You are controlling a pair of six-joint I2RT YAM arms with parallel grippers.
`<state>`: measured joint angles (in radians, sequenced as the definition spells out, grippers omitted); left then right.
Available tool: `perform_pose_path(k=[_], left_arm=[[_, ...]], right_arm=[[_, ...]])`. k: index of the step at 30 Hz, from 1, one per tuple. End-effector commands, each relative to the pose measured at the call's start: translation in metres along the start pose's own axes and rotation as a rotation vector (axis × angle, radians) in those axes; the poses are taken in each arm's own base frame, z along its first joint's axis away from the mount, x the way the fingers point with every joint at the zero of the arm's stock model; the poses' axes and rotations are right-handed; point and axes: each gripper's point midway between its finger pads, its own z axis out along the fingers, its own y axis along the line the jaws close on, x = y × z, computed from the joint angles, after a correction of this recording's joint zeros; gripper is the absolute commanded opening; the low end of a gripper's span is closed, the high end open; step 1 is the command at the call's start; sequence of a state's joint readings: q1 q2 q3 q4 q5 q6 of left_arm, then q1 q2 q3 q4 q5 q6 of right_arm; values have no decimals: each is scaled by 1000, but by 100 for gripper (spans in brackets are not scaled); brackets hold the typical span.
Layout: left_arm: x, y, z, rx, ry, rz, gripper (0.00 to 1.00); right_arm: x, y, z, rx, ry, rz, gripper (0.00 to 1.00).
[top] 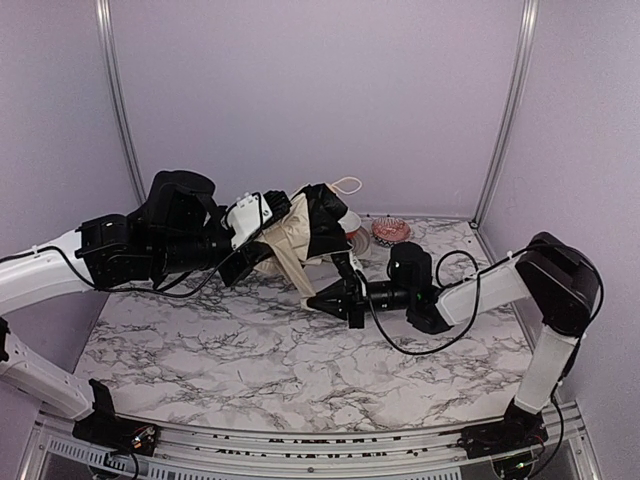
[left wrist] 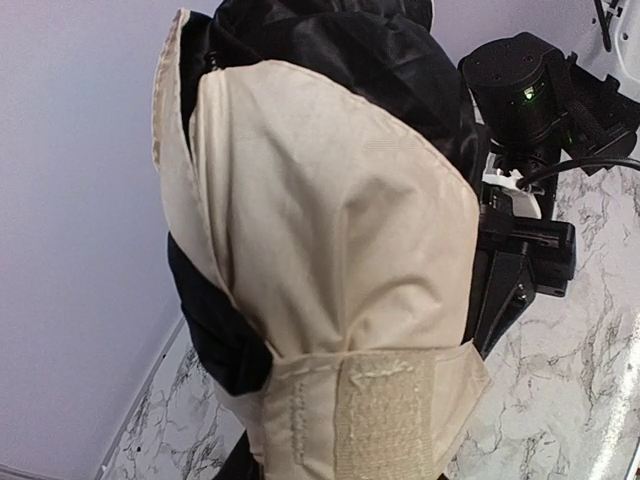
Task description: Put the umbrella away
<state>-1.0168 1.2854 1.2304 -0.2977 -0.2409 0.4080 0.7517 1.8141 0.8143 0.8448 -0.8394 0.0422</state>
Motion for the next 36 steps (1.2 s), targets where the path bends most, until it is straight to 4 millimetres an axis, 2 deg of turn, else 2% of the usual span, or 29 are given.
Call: perform_pose_path(k=[1,5,8,12,14,17,19,22,25,29,31,33,36], left_arm=[[-52,15,-39,24,-223,-100,0],[-65,-4,-54,151,-301,-98,0],[-77,-30,-69,310,-387,-84,0],[-79,-87,-86,621,-436,-60,0],[-71,-117,-93,752,-427,-47,0],[-45,-164,-98,906,-366,13,0],[-23,-187,-95,974,-284,45,0],[10,-205,-86,1009,-168,56,0],[51,-216,-73,1006,-46,93,0],[104,-238,-48,1025,157,127,0],[127,-250,-47,1069,214,166,0],[144,-259,-45,1081,246,201,0],[157,-260,-37,1057,298,220,0]], right_arm=[[7,-33,-21,211,46,14,0],[16,-59,-41,347,92,2,0],[15,-83,-49,420,115,-30,0],[-23,-114,-63,488,59,-136,0],[-52,-117,-67,486,25,-229,0],[-100,-99,-66,420,-34,-417,0],[-125,-91,-68,411,-51,-514,0],[-157,-77,-71,390,-68,-624,0],[-182,-43,-69,314,-117,-756,0],[-189,-2,-53,249,-137,-891,0],[-186,12,-48,229,-143,-924,0],[-184,21,-46,228,-151,-949,0],[-171,32,-41,213,-143,-960,0]])
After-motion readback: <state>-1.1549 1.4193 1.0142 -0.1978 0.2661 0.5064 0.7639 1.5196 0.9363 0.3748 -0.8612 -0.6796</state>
